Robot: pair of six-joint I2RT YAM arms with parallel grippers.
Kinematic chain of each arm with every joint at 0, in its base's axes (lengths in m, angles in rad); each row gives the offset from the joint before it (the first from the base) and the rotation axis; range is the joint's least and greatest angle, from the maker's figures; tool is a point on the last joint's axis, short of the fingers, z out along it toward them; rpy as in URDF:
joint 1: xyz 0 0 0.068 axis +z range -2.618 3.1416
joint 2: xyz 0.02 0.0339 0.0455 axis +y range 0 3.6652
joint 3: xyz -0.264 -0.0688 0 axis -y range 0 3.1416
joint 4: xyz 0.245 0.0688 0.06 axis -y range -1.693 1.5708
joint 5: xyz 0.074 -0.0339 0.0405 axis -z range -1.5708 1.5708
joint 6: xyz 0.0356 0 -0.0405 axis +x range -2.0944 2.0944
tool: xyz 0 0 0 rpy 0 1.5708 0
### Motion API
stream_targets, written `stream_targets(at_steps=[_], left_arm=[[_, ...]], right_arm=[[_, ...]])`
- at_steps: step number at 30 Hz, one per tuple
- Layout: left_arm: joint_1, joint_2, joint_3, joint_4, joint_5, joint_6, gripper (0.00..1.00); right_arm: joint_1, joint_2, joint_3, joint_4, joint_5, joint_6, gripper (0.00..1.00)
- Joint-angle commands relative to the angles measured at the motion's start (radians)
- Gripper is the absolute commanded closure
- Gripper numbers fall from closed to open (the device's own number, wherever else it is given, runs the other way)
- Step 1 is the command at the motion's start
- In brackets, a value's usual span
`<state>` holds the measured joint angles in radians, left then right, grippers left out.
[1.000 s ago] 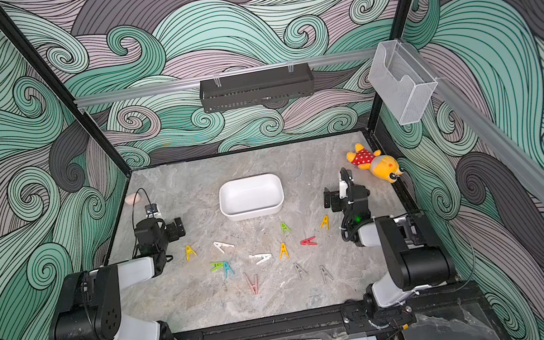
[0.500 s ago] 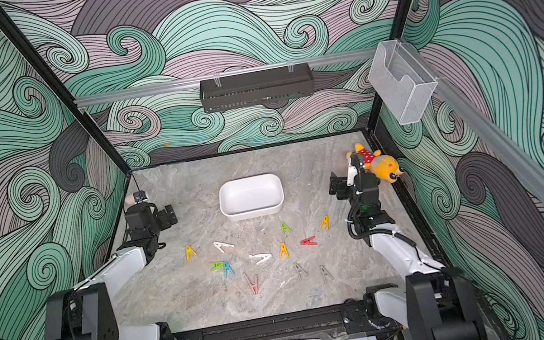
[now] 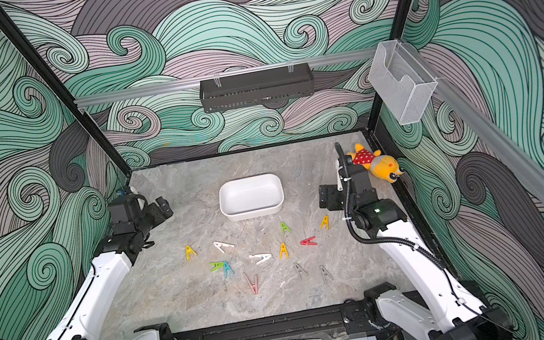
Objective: Put the clothespins into the storage box
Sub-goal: Pick up the clothespin from the center of the board.
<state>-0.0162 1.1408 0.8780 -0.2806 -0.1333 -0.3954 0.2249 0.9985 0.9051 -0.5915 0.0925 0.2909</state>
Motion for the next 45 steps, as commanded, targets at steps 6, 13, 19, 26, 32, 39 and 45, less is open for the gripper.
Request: stream_targets(at_steps=[6,13,19,26,32,39,45], left_arm=[[-0.039,-0.020,-0.009,-0.046,0.058,-0.079,0.01],[-0.039,-0.019,-0.030,0.021,0.127,-0.110,0.01],[-0.039,-0.028,-0.032,0.042,0.133,-0.126,0.01],[-0.039,-0.041,-0.067,0.077,0.133,-0.155,0.01],[-0.039,-0.058,-0.054,0.041,0.131,-0.152,0.01],[-0.039,-0.073,-0.051,0.027,0.136,-0.135,0.01],[-0.039,-0.076,-0.050,0.020,0.130,-0.126,0.01]], right_arm=[[0.019,0.152,0.026,-0.266,-0.108,0.227,0.16],[0.029,0.297,0.055,-0.277,-0.145,0.223,0.20],[0.031,0.394,0.062,-0.220,-0.133,0.192,0.25],[0.030,0.527,0.110,-0.157,-0.149,0.182,0.33],[0.024,0.617,0.155,-0.151,-0.129,0.166,0.35],[0.005,0.675,0.143,-0.141,-0.123,0.174,0.44],[-0.015,0.684,0.129,-0.132,-0.121,0.175,0.43]])
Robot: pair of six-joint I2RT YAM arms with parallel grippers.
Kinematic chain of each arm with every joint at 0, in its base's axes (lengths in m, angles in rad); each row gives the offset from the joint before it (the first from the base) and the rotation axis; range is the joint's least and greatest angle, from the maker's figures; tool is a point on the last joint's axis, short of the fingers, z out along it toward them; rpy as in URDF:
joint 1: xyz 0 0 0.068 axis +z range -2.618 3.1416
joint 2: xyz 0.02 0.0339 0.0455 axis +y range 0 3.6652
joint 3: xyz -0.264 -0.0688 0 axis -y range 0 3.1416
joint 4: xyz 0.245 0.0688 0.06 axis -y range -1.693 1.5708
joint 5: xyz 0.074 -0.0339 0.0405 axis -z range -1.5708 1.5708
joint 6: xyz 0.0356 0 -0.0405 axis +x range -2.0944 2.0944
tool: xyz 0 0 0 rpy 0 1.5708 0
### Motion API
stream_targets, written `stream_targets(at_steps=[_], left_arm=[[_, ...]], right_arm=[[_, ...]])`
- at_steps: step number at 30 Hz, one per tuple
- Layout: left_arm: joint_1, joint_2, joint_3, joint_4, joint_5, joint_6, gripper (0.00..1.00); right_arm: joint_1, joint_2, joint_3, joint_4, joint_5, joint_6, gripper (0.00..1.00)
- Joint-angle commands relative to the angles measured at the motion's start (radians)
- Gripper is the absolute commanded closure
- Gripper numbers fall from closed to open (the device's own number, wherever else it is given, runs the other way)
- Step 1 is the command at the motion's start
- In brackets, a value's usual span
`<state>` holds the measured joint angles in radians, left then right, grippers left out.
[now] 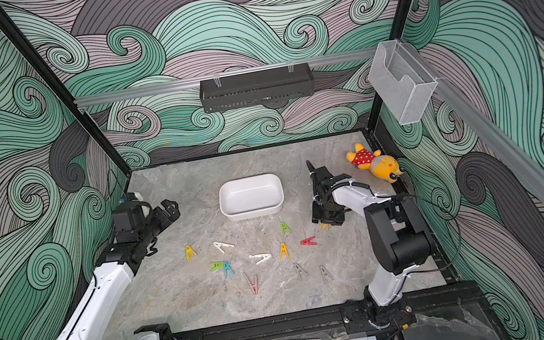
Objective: Put the clothespins into the storage box
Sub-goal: Pick up the clothespin from the center of the board.
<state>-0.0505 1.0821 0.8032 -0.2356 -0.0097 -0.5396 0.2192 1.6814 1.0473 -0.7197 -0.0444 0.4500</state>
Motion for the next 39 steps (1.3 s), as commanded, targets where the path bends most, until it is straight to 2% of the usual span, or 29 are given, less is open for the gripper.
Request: stream_targets(at_steps=[1,21,30,34,37,39], left_arm=[[-0.005,-0.017,0.024,-0.025,0.003,0.018,0.01],[-0.005,-0.061,0.015,-0.064,-0.052,0.033,0.02],[-0.005,-0.054,0.002,-0.026,-0.026,0.018,0.02],[-0.005,-0.056,-0.001,-0.024,-0.030,0.014,0.02],[-0.005,-0.056,0.002,-0.015,-0.032,0.019,0.02],[-0.005,-0.054,0.006,-0.013,-0.031,0.023,0.02]], right_arm=[[-0.013,0.006,-0.016,0.002,0.008,0.016,0.44],[-0.021,0.085,-0.035,0.023,-0.034,0.006,0.62],[-0.023,0.091,-0.044,0.043,-0.015,-0.022,0.61],[-0.024,0.114,-0.029,0.041,-0.016,-0.036,0.63],[-0.024,0.116,-0.024,0.040,-0.024,-0.038,0.68],[-0.026,0.112,-0.026,0.039,-0.032,-0.046,0.77]])
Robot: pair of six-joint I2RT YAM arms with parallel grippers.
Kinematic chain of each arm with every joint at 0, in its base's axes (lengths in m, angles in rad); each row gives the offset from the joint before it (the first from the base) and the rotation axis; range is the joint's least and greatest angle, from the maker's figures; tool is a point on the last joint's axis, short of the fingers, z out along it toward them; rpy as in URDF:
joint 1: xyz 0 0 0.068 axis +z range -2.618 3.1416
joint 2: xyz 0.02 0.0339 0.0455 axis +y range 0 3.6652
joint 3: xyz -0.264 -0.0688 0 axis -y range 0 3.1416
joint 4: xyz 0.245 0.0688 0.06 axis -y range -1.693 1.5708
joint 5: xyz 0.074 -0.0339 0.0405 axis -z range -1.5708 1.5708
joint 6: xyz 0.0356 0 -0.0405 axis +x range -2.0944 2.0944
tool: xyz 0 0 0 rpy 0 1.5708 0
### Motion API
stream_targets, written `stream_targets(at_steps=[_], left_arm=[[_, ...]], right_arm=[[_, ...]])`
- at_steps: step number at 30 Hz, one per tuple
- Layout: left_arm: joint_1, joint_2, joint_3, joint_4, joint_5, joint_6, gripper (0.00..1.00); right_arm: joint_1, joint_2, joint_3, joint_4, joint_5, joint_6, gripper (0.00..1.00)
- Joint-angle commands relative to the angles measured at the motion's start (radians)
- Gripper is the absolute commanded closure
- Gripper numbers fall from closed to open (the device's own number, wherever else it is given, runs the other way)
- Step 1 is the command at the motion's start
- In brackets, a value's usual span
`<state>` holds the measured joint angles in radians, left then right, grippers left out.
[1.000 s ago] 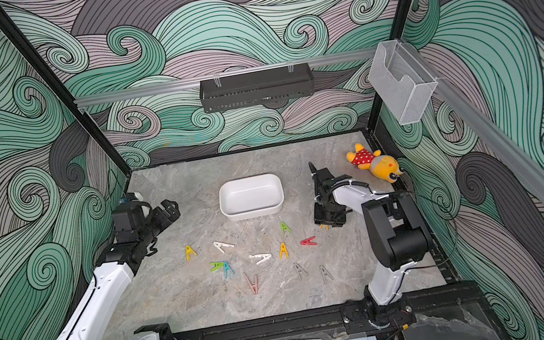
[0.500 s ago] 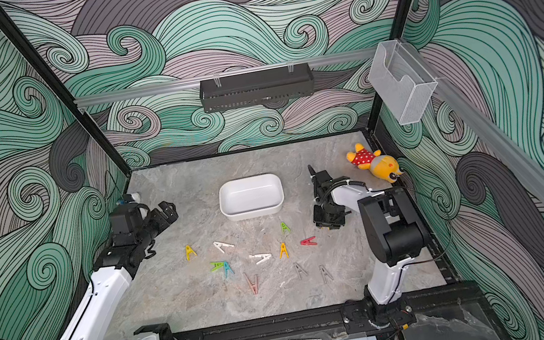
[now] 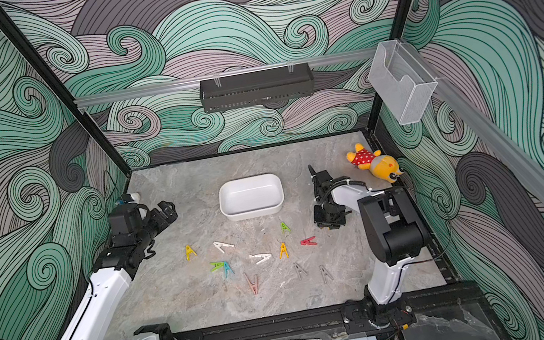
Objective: Put the clothespins into the storage box
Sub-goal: Pick up the clothespin from the center of the board.
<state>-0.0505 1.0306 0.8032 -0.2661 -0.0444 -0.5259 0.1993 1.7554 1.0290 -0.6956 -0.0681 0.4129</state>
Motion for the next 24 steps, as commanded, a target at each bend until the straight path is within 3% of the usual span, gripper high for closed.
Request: stream_targets(at_steps=[1,16,24], left_arm=[[-0.005,-0.001,0.009,0.018,0.004,0.009,0.03],[-0.005,-0.009,0.022,0.036,0.027,0.008,0.04],[-0.005,-0.033,0.011,0.038,0.005,0.020,0.04]], right_arm=[[-0.005,0.036,-0.011,0.013,-0.011,-0.011,0.78],[-0.005,-0.045,0.047,-0.080,-0.057,-0.069,0.79],[0.013,-0.071,0.182,-0.184,-0.111,-0.083,0.79]])
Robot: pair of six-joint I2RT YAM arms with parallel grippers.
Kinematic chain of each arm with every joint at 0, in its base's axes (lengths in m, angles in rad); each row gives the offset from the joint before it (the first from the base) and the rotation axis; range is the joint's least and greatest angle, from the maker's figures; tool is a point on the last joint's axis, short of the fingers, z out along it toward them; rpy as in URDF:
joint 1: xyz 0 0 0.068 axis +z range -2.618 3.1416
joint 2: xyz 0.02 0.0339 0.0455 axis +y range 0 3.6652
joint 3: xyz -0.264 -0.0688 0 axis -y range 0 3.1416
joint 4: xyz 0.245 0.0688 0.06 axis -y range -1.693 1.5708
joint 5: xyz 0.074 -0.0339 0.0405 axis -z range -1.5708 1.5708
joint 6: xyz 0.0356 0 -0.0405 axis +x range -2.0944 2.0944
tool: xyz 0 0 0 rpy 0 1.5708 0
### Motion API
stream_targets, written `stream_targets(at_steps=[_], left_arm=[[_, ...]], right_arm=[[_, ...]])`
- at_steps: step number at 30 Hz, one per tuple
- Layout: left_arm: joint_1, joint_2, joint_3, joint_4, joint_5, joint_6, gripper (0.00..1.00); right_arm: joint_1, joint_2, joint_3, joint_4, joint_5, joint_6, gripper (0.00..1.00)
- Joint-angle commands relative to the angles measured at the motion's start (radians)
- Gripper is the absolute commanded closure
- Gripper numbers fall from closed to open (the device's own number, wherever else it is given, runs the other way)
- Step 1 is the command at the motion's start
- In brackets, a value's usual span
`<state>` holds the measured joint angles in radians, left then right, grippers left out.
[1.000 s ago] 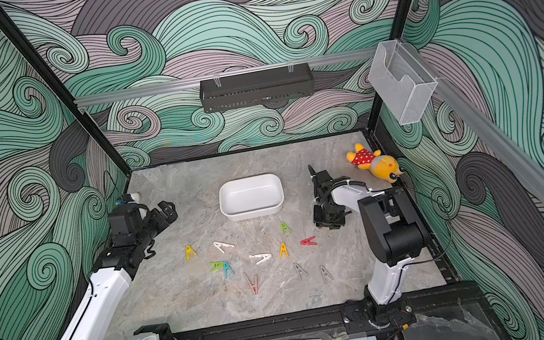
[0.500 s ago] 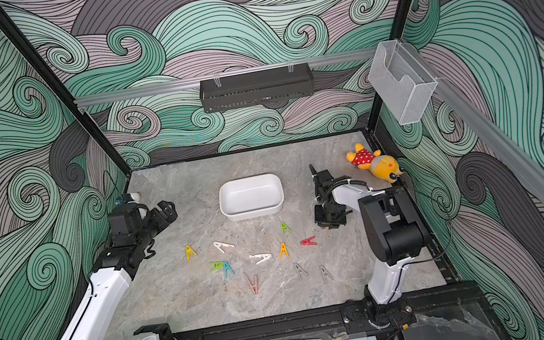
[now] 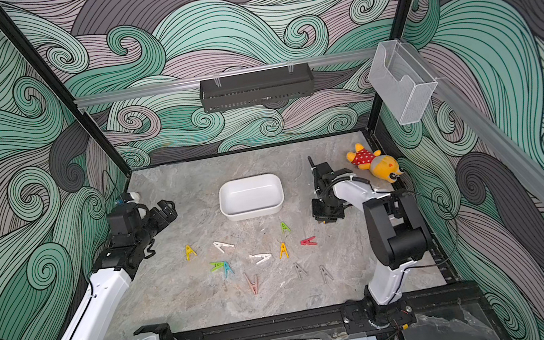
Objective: Put the clothespins into the storage box
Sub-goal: Pick up the clothespin from the center of the board, then place the clothespin in the storage box.
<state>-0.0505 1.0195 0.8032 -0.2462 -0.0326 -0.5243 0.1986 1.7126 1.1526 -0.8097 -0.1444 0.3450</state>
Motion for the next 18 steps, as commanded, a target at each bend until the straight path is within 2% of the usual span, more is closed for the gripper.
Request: stream_targets(at_steps=[1,5,10,18], left_arm=[[-0.005,-0.022,0.011,0.018,-0.007,0.022,0.04],[-0.005,-0.019,0.014,0.021,-0.007,0.022,0.04],[-0.005,-0.032,0.017,0.012,-0.016,0.026,0.04],[-0.005,-0.048,0.020,0.001,-0.019,0.033,0.04]], right_arm=[[0.016,-0.027,0.082,-0.083,-0.042,-0.017,0.78],[0.052,0.004,0.220,-0.152,-0.070,-0.030,0.78],[0.110,0.097,0.470,-0.242,-0.087,-0.055,0.78],[0.232,0.395,0.940,-0.361,-0.144,-0.082,0.76]])
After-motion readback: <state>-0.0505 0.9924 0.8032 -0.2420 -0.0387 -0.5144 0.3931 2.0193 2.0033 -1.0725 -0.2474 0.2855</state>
